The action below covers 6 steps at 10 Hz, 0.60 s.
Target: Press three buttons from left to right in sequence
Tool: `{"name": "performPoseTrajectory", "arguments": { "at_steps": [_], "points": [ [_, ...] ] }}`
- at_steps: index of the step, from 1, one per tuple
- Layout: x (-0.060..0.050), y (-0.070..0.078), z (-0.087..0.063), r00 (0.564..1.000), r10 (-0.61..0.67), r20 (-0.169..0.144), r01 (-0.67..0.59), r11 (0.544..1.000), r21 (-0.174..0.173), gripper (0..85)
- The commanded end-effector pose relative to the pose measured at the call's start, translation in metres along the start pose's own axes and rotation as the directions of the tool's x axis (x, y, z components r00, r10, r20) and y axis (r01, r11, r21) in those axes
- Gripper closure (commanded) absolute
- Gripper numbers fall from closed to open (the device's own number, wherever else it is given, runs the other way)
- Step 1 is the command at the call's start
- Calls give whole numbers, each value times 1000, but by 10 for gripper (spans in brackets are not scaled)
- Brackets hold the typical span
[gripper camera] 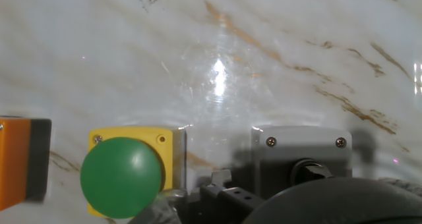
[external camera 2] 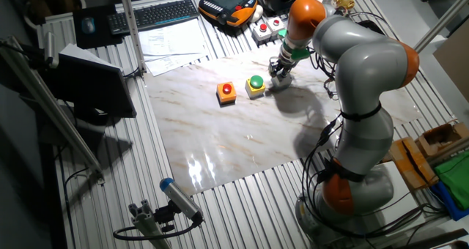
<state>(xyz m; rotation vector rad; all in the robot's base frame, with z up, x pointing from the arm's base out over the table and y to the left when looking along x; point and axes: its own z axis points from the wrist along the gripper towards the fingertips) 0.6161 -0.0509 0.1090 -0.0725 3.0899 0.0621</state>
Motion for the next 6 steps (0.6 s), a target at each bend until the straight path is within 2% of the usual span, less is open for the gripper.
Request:
{"name": "performPoseTrajectory", "arguments": {
  "at_steps": [1,6],
  "points": [
    [1,-1,1,1000,3,0,-3,1000,0,273],
    [1,-3,4,1000,7,0,-7,1000,-2,280]
  ]
}}
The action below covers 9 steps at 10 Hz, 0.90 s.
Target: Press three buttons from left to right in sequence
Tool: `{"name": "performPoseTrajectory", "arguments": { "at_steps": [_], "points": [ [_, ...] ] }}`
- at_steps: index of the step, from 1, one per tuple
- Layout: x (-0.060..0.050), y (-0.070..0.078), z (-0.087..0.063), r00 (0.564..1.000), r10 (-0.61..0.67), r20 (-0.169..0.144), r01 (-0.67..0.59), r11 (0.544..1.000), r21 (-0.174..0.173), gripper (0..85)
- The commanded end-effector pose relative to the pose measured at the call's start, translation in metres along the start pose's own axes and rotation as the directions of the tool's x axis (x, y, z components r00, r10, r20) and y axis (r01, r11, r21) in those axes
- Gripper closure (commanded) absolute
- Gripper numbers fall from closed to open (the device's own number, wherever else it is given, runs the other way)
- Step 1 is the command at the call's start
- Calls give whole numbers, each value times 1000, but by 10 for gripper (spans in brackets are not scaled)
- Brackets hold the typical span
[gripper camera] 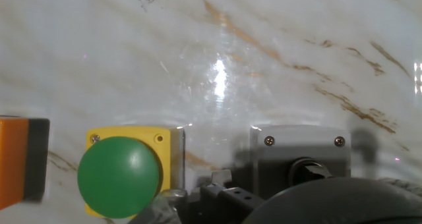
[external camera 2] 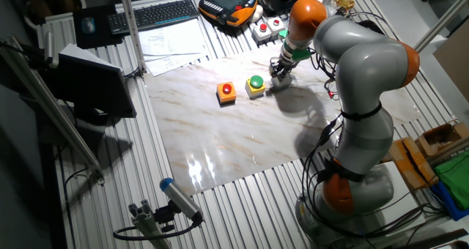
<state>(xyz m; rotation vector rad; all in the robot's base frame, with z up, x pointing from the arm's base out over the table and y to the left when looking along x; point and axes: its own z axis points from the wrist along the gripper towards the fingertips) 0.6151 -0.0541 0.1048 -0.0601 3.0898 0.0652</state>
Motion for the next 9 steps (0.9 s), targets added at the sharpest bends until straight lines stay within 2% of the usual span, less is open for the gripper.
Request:
{"name": "performPoseTrajectory", "arguments": {
  "at_steps": [1,9],
  "points": [
    [0,-1,1,1000,1,1,-1,1000,0,280],
    [2,3,5,1000,3,0,-3,1000,-5,287]
  ]
}}
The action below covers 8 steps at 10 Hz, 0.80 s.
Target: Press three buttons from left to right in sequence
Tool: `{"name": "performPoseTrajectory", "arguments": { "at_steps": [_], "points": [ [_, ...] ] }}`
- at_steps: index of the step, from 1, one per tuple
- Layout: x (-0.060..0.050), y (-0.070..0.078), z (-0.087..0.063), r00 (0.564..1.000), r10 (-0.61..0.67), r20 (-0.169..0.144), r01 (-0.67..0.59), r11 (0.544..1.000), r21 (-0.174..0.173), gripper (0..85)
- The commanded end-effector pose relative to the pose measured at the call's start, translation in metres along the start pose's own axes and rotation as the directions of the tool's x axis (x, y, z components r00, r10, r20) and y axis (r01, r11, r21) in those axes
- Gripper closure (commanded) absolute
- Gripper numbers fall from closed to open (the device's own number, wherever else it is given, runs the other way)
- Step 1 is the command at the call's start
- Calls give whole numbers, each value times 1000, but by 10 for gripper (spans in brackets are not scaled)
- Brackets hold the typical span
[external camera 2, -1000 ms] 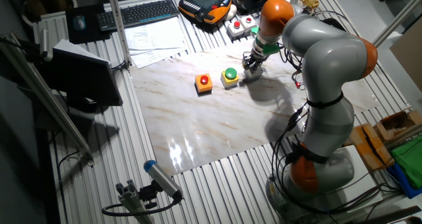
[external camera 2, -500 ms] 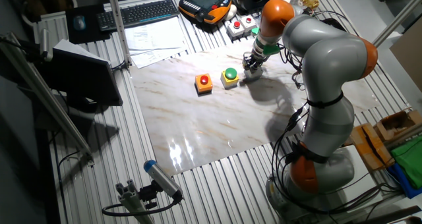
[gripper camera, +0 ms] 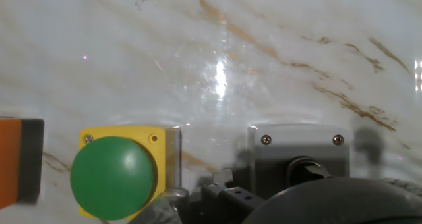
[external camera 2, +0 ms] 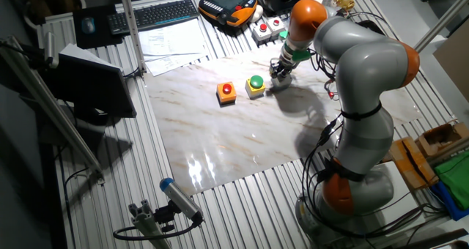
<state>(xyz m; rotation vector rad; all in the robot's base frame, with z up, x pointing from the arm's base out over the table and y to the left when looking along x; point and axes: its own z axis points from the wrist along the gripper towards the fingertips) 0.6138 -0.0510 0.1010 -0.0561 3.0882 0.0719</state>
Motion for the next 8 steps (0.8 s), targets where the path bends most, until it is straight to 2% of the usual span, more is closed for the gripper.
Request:
{"name": "performPoseTrajectory", "arguments": {
  "at_steps": [1,8],
  "points": [
    [1,0,1,1000,0,-2,0,1000,0,290],
    [1,-2,9,1000,2,6,-2,1000,-2,300]
  ]
}}
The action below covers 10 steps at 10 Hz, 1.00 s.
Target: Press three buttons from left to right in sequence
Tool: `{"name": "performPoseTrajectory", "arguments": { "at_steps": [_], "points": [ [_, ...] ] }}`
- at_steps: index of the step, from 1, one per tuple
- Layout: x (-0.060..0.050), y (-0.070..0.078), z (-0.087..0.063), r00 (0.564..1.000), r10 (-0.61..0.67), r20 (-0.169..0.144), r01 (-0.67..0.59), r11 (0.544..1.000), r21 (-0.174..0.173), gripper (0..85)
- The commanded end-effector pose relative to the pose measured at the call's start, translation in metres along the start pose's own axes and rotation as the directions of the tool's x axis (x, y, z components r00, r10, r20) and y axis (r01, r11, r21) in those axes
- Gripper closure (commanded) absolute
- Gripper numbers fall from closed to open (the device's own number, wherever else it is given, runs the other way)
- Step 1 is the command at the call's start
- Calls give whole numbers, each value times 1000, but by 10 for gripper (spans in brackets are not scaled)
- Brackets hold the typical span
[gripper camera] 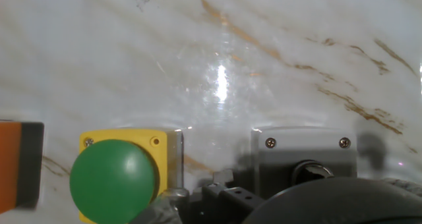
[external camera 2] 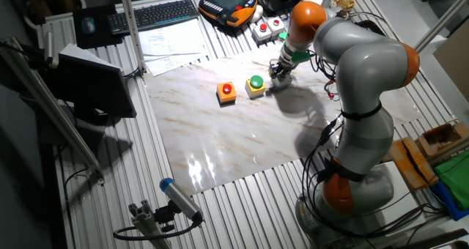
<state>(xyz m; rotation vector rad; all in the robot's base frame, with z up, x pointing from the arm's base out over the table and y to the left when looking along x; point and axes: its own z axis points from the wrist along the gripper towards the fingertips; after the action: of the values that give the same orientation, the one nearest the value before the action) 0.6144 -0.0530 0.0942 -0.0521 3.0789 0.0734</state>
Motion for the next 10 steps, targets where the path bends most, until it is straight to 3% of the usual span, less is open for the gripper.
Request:
{"name": "performPoseTrajectory", "arguments": {
  "at_steps": [1,5,10],
  "points": [
    [1,0,0,1000,1,-4,-1,1000,-1,300],
    [1,6,-20,1000,11,-19,-11,1000,13,307],
    [-2,17,-32,1000,11,-18,-11,1000,13,333]
  ]
}}
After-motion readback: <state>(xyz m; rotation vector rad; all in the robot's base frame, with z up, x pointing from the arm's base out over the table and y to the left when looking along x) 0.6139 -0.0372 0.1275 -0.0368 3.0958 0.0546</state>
